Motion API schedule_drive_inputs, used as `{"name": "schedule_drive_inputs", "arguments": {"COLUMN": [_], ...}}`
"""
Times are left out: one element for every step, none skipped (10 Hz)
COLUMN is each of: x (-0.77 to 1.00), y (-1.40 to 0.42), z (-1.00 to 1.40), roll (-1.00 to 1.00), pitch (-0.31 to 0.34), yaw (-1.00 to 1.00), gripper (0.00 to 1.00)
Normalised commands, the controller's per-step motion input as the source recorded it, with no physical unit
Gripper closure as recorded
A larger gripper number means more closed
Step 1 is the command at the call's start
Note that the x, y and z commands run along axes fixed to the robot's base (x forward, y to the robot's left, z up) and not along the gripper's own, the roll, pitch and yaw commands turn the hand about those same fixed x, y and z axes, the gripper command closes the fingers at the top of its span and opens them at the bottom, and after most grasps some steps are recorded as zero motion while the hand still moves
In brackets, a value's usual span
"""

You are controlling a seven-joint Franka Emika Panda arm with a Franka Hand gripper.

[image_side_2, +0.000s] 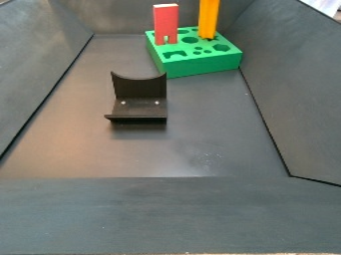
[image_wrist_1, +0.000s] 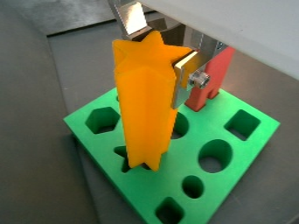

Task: Pick up the star object. Move up. Move to above the board. Insert the star object.
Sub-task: Insert the star object.

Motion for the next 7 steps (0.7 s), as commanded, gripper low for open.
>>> {"name": "schedule_drive_inputs", "arguments": {"x": [0.27,0.07,-0.17,-0.37,-0.17,0.01,0.17], "y": [-0.03,0.03,0.31,0.39,0.27,-0.02,-0.13], "z": [-0.18,-0.32,-0.42,-0.33,-0.09,-0.01,-0.11], "roll": [0.10,0.22,0.31,0.29,0.00,0.00,0.00], "pitch": [0.103,0.113,0.114,0.091,0.029,0.000,0.000], "yaw": [0.09,0.15,0.25,0.28,0.00,0.00,0.00], "gripper": [1.00,1.00,1.00,1.00,1.00,1.00,1.00]}}
